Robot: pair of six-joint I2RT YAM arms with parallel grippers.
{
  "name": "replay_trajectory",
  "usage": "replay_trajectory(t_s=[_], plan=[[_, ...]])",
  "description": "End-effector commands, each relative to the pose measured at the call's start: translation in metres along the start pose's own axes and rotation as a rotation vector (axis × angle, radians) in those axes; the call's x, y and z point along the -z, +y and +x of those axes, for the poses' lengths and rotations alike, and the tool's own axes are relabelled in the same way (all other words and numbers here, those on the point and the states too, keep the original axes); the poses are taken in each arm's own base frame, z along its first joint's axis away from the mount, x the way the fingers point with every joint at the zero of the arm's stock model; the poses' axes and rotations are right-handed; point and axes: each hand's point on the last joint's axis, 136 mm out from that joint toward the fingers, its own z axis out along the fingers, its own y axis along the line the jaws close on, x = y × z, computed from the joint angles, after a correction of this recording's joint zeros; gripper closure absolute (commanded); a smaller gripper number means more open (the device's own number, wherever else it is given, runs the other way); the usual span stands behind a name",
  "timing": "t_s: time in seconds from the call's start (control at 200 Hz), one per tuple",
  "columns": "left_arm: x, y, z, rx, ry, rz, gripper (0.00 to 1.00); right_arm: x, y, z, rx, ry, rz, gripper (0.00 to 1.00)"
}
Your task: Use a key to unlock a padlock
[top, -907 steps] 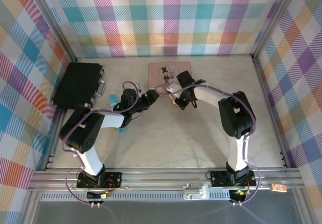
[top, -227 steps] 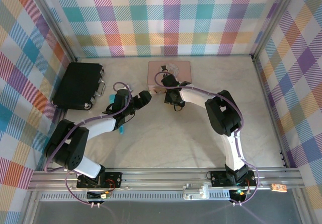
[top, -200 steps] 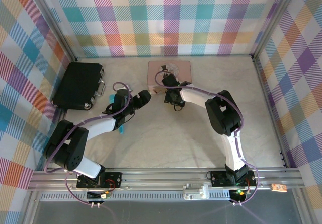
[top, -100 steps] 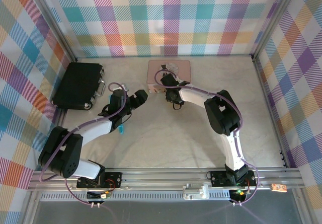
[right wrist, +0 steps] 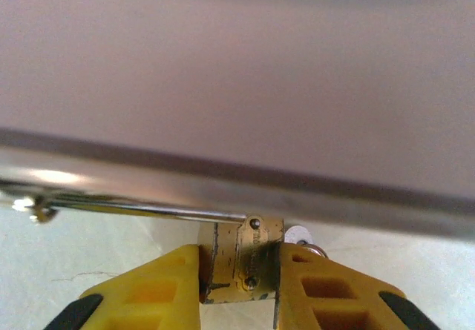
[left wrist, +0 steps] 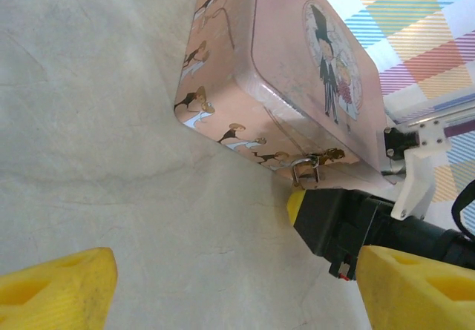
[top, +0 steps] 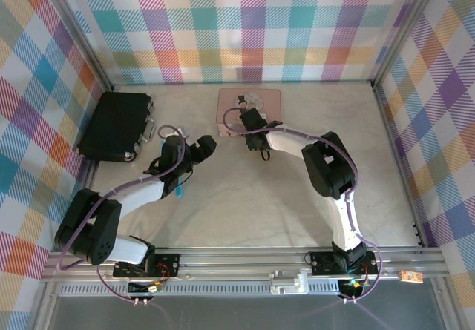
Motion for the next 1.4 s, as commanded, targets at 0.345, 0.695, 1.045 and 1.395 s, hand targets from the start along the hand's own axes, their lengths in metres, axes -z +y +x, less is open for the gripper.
replay_trajectory(t_s=[0.345,0.695,1.045,1.395], plan=[[-0.026,-0.016,0.008,0.068,0.04,0.124,0.23,0.029,0.023,-0.042,0.071,-0.117,-0.115,0.79],[-0.061,-0.041,0.03,0.066,0.133,0.225,0.27,0.049,0.027,-0.047,0.136,-0.213,-0.2,0.87],[-0.082,-0.048,0.036,0.052,0.129,0.224,0.31,0.06,0.031,-0.062,0.104,-0.223,-0.33,0.88],[-0.077,-0.037,0.035,0.039,0.12,0.176,0.29,0.045,-0.014,-0.005,-0.044,0.007,-0.143,0.36]])
